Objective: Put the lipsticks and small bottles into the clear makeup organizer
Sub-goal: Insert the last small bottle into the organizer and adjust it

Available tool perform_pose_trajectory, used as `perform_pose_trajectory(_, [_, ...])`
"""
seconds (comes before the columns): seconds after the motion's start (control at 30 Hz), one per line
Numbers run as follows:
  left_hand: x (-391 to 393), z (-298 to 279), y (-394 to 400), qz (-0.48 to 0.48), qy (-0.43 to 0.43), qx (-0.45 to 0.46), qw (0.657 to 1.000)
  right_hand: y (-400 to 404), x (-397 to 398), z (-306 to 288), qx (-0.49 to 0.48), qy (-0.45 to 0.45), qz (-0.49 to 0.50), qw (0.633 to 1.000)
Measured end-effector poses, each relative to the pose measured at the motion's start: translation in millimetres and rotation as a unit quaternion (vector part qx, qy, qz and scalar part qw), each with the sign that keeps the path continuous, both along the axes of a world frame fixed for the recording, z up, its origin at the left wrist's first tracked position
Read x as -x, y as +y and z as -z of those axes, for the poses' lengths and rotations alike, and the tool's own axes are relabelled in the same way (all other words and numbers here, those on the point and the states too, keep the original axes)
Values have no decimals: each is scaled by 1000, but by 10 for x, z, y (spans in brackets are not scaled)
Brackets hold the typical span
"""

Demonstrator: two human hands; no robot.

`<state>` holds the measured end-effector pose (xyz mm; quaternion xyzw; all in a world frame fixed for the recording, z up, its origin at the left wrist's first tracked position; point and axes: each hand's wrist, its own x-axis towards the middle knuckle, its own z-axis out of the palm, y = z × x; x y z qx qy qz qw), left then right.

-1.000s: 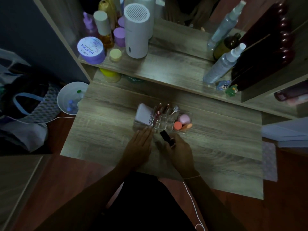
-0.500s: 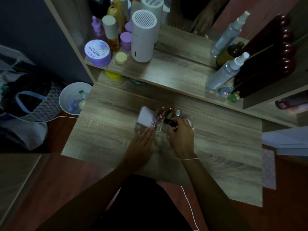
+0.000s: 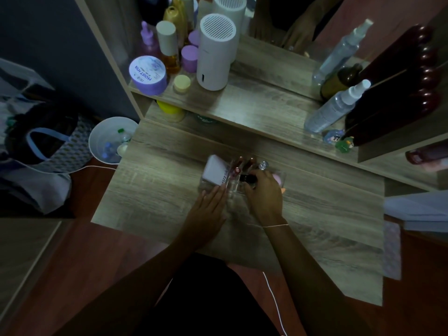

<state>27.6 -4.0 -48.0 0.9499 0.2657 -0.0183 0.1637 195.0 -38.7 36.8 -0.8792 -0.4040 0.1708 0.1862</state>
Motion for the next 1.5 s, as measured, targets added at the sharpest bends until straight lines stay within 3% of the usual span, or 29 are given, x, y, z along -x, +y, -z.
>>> perform_pose_trajectory(0.57, [1,-41,3,10,12,-28,999,55,30,-11,28,-7,-1,1000])
perform_pose_trajectory(1.13, [1,-78,21,11,21,-5,1000,-29,56,-122,-38,-40,-3,998])
perform_pose_trajectory(1.3, [24,-126,-11,11,4,-4,1000,-249,155,-123,-63,-47,-7,997])
perform_pose_trajectory(1.5, [205,-116,-70,-10,-54,38,998,-915,252,182,-112,-129,-31,985])
